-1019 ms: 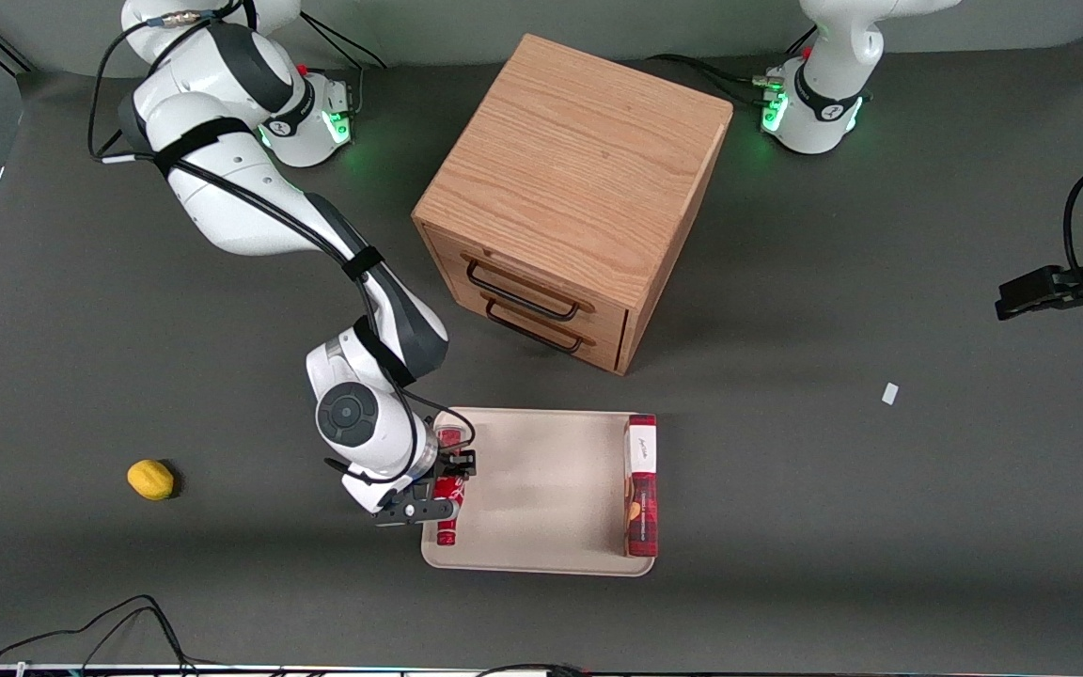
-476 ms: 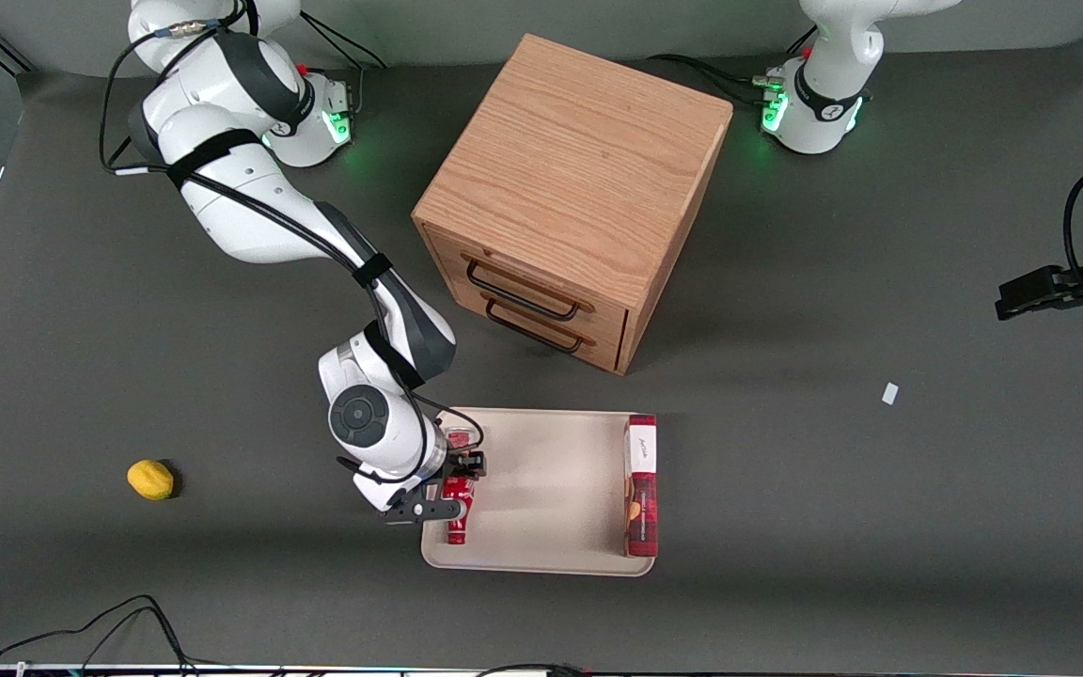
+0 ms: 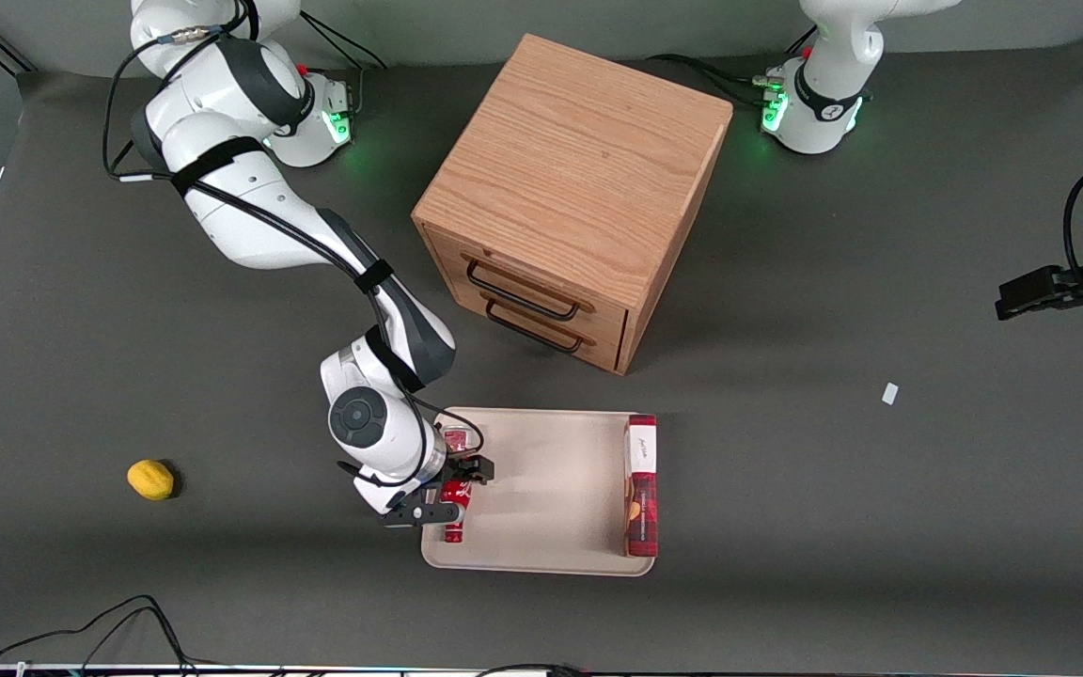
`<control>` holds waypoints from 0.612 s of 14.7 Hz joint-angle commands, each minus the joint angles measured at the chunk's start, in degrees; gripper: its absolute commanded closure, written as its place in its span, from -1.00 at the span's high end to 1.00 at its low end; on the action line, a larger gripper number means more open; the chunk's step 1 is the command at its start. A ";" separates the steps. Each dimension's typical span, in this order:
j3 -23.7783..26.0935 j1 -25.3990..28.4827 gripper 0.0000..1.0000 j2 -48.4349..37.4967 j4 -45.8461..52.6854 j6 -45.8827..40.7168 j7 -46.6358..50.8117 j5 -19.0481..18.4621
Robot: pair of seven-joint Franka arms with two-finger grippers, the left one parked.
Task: Place coke bottle on tray
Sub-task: 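Lower the bottle onto the tray beside the red snack box, then open the right gripper to release the bottle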
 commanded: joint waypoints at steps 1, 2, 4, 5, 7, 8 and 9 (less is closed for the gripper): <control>0.17 0.03 1.00 -2.48 1.29 -1.04 1.65 -1.66; 0.26 -0.41 1.00 -4.85 -0.11 -3.22 1.65 -1.58; 0.61 -2.51 1.00 -11.86 -5.01 -5.87 0.69 -1.49; 0.70 -3.74 1.00 -15.64 -8.26 -5.88 -0.01 -1.40; 0.61 -6.03 1.00 -21.71 -13.28 -6.58 -4.47 -0.87; 0.53 -7.69 1.00 -25.14 -17.05 -7.10 -5.98 -0.26; 0.35 -9.54 1.00 -29.35 -21.26 -7.02 -7.39 1.66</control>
